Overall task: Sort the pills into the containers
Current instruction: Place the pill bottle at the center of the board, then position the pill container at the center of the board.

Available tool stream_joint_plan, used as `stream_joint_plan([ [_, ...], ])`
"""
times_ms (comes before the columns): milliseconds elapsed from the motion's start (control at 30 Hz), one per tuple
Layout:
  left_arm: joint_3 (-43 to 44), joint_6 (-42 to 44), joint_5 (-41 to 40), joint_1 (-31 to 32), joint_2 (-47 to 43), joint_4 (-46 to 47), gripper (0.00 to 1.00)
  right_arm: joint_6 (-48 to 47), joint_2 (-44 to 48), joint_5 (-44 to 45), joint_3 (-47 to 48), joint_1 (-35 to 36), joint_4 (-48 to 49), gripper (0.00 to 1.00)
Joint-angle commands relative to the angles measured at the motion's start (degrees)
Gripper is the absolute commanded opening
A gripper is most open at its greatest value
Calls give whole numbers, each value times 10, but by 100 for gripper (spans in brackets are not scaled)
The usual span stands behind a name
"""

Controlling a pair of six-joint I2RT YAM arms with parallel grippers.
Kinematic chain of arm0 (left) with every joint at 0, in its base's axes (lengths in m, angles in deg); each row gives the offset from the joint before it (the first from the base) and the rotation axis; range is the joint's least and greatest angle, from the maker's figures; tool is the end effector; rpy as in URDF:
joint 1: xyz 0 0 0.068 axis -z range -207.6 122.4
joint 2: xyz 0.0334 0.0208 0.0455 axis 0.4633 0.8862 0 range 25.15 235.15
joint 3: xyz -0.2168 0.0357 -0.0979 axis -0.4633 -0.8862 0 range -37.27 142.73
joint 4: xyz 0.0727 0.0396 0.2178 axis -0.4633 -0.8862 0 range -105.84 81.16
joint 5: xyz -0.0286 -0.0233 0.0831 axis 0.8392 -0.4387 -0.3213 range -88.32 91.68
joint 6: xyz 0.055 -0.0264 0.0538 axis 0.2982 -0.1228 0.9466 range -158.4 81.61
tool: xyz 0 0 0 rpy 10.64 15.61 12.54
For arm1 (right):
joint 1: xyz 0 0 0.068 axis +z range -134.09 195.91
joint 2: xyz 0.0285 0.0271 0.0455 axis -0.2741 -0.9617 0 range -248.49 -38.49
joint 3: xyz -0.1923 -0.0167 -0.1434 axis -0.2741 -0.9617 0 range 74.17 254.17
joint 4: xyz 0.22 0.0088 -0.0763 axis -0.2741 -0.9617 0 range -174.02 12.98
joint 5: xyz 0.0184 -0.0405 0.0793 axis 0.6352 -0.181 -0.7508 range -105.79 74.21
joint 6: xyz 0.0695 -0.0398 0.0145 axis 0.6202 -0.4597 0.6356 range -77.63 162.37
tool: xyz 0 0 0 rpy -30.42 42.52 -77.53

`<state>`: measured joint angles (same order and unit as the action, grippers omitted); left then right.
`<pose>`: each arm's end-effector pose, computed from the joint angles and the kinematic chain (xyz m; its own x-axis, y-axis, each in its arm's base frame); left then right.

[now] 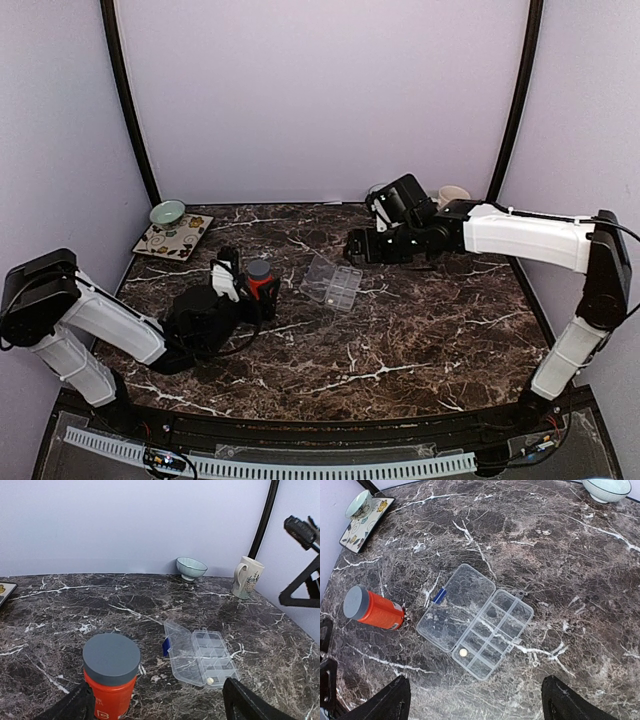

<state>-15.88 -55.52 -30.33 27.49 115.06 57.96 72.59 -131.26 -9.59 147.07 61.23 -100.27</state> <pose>0.1954 -0.2146 0.1625 -0.1319 -0.2472 -0.9599 0.3697 0.8863 -0.2790 0.2575 0.2495 0.2287 -0.7432 -0.0399 -0.6679 -0.3210 0.8971 0.3036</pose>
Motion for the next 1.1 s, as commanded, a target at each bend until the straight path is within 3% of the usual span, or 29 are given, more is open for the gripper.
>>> stream_joint_plan([
  [0, 46, -49, -5, 22, -77, -207, 90, 12, -53, 5, 63, -1, -23, 90],
  [167, 97, -99, -15, 51, -126, -348, 86, 5, -136, 22, 188, 9, -97, 88],
  [300, 136, -114, -10, 60, -142, -427, 84, 28, -182, 39, 232, 12, -142, 86],
  [500, 174, -115, -3, 64, -176, -489, 82, 59, -199, 49, 190, 12, -151, 76],
  [767, 182, -118, 1, 64, -218, -521, 81, 86, -215, 50, 166, 11, -145, 51],
  [1067, 203, -115, 20, 66, -222, -553, 79, 99, -233, 42, 148, -1, -128, 44],
])
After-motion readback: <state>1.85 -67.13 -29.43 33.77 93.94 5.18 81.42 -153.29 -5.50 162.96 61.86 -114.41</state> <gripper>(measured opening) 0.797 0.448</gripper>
